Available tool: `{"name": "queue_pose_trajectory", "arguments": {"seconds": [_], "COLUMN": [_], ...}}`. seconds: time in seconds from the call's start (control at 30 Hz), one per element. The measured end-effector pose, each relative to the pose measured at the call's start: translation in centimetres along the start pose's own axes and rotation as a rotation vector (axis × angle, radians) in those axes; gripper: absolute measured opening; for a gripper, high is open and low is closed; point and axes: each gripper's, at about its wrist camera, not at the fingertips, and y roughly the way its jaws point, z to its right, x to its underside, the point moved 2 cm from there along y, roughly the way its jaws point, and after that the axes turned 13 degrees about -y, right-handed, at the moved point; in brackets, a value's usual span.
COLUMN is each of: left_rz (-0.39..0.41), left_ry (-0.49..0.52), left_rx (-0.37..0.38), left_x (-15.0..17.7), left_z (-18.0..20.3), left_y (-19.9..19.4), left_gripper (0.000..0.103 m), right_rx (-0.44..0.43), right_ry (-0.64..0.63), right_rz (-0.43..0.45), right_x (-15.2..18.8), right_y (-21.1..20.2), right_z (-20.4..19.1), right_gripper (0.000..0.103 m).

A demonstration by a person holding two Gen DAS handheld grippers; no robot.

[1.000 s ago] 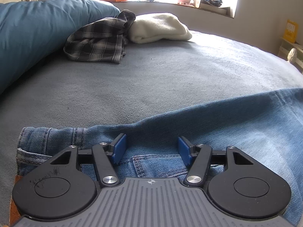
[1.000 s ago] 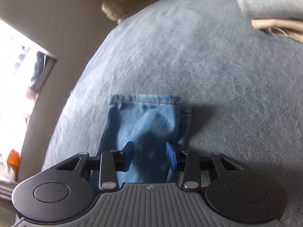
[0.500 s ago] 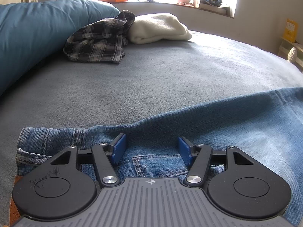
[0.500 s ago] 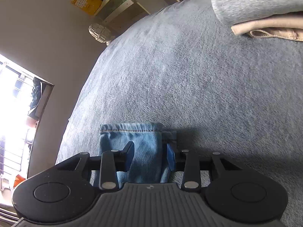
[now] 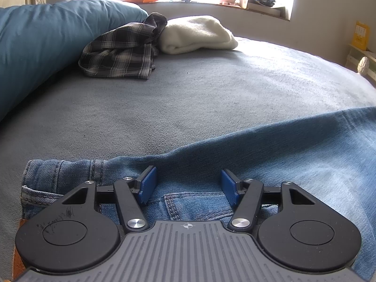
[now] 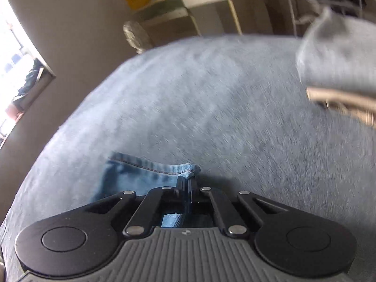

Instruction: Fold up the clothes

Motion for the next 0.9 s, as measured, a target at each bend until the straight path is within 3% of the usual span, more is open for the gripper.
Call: {"name": "queue_pose_trajectory", "arguments": {"seconds": [0.1,0.17,0.3,0.37,0.5,0.7,0.77,0.87,0.9], "left_rz": [-0.001,0.000,0.005,0.007,0.009,0.012,0.009,0.005,0.005], "left_ry": [-0.002,-0.004,-0.009,-0.011,-0.012,-0.021,-0.023,-0.029,-0.032], "left_rx": [0.001,0.002,0.006,0.010,0.011,0.017,0.019,0.025,0.028], "left_x": [0.0,0.0,0.1,0.2,0.1,0.1,0.0,-0.1,-0.1], "left_z": [0.0,0.0,-0.1,-0.1,-0.2,-0.3,-0.3,-0.5,-0.5], "left_y": [0.0,0.0,0.0,0.0,0.0,-0.1,-0.1,0.0,0.0], "left_gripper": [0.060,0.060,0.060,0.060,0.061,0.061,0.061,0.061,0.061], "right_rx": [-0.019,-0.004,0.109,-0.058,-0.442,-0.954,-1.064,-1.115,-1.065], "right_ry": [0.005,0.011,0.002,-0.157,-0.556,-1.160,-1.389,-1.624,-1.585], "right_rz": [0.034,0.050,0.198,0.178,0.004,-0.069,-0.084,-0.145,-0.165], "right_x": [0.5,0.3,-0.3,0.6,8.2,25.2,31.4,38.1,36.8], "right_y": [-0.3,-0.9,-5.1,-7.6,-13.6,-23.7,-26.4,-27.9,-26.6], "right_z": [0.8,1.1,1.7,-1.2,-10.8,-25.6,-29.0,-31.1,-30.3], "right_gripper": [0.004,0.012,0.015,0.014,0.014,0.014,0.014,0.013,0.013]}}
